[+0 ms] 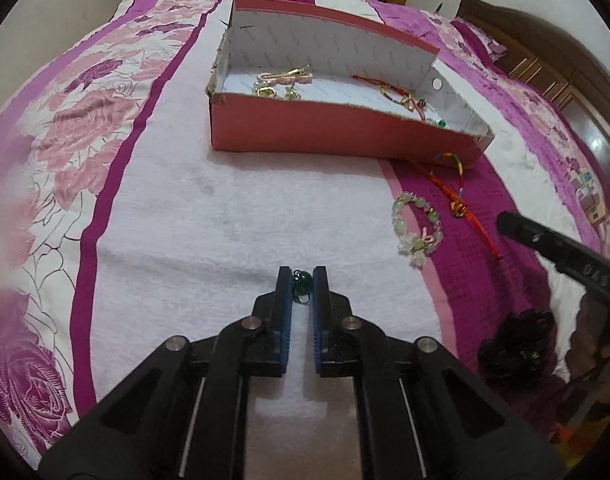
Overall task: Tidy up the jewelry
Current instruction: 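Close the left tool on the green-bead earring while the right tool closes on the rainbow cord bracelet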
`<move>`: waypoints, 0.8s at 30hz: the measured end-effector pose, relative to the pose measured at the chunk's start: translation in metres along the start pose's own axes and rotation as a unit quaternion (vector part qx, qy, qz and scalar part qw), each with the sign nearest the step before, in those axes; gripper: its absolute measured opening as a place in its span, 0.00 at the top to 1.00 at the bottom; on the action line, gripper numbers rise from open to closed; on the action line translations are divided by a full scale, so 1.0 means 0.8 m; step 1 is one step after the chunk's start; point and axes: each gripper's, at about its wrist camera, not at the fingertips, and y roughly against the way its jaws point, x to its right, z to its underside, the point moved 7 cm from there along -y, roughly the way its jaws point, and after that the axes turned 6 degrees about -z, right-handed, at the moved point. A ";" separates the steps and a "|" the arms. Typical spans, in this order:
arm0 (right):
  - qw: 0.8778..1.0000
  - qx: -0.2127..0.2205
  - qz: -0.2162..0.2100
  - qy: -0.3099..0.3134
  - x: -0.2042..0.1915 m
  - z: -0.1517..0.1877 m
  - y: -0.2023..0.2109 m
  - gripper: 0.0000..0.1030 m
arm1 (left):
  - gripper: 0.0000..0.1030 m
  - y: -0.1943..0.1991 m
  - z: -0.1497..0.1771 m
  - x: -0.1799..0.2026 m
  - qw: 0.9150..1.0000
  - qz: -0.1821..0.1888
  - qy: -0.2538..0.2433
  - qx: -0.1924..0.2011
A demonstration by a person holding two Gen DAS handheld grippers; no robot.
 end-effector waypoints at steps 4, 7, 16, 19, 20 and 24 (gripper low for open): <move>1.000 -0.008 0.002 0.015 -0.005 -0.006 -0.007 0.64 | 0.99 0.010 -0.009 -0.004 1.000 0.003 0.009 0.012; 1.000 -0.018 0.002 0.023 -0.009 -0.010 -0.019 0.64 | 0.99 0.013 -0.015 -0.006 1.000 0.004 0.017 0.017; 0.997 -0.051 0.006 0.059 -0.026 -0.014 -0.059 0.61 | 0.99 0.019 -0.021 -0.018 0.999 -0.001 0.031 0.028; 0.997 -0.050 0.008 0.056 -0.026 -0.019 -0.064 0.61 | 0.99 0.020 -0.022 -0.019 0.999 0.000 0.034 0.031; 0.997 -0.050 0.007 0.057 -0.026 -0.020 -0.065 0.61 | 0.99 0.020 -0.023 -0.019 0.999 0.000 0.033 0.031; 0.996 -0.061 0.011 0.062 -0.022 -0.022 -0.073 0.61 | 0.99 0.021 -0.024 -0.020 0.999 -0.002 0.035 0.032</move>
